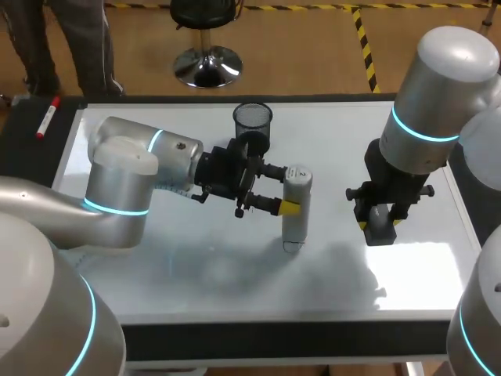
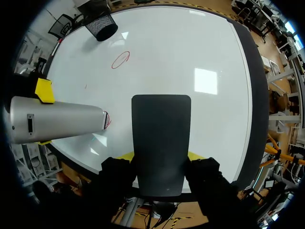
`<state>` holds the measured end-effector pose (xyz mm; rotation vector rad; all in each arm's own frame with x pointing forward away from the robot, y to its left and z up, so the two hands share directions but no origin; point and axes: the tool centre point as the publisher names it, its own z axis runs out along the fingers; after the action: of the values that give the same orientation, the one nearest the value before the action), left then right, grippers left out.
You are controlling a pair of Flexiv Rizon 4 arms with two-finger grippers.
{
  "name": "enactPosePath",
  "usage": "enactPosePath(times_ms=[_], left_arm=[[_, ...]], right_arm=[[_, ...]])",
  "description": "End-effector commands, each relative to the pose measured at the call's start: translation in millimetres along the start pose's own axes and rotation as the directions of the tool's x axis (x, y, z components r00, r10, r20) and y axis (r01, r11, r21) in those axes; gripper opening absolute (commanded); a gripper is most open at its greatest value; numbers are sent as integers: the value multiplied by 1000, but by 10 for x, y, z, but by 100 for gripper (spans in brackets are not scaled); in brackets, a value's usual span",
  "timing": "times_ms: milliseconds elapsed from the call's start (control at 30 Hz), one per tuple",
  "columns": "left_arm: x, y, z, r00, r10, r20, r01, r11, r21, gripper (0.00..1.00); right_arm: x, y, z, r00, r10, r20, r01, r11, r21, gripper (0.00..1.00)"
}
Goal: Pick up the inspection probe, press it on each red-marked spot on the whiteboard one by one, put down the probe, pick up the eraser, and wipe off all the red marks.
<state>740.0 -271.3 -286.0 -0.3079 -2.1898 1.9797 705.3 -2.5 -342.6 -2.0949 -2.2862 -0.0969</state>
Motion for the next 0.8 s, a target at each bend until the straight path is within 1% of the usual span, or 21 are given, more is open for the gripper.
enactPosePath(times_ms=[33, 167, 233, 267, 300, 467, 500, 633, 800], left_arm=[[-3, -66, 6, 1000, 4, 2, -4, 1000, -9, 0], [-13, -136, 9, 1000, 4, -1, -4, 1000, -14, 0], [-8, -179, 15, 1000, -5, -15, 5, 1000, 23, 0], [-6, -191, 18, 1000, -12, -25, 12, 1000, 24, 0], [-2, -220, 26, 1000, -7, -21, 7, 1000, 10, 0], [13, -320, 14, 1000, 3, -26, -2, 1000, 23, 0], [15, -330, 12, 1000, 3, -24, -2, 1000, 12, 0], [25, -364, -11, 1000, 1, -24, -1, 1000, 11, 0], [76, -445, -67, 1000, 1, -23, -1, 1000, 0, 0]], right_arm=[[-10, -1, 1, 1000, -2, -3, 2, 1000, -1, 0], [-10, -1, 1, 1000, -2, -3, 2, 1000, -1, 0], [-10, -1, 1, 1000, -2, -3, 2, 1000, -1, 0], [-10, -1, 1, 1000, -2, -3, 2, 1000, -1, 0], [-10, -1, 1, 1000, -2, -3, 2, 1000, -1, 0], [-10, -1, 1, 1000, -2, -3, 2, 1000, -1, 0], [-10, -1, 1, 1000, -2, -3, 2, 1000, -1, 0], [-10, -1, 1, 1000, -2, -3, 2, 1000, -1, 0], [-10, -1, 1, 1000, -2, -3, 2, 1000, -1, 0]])
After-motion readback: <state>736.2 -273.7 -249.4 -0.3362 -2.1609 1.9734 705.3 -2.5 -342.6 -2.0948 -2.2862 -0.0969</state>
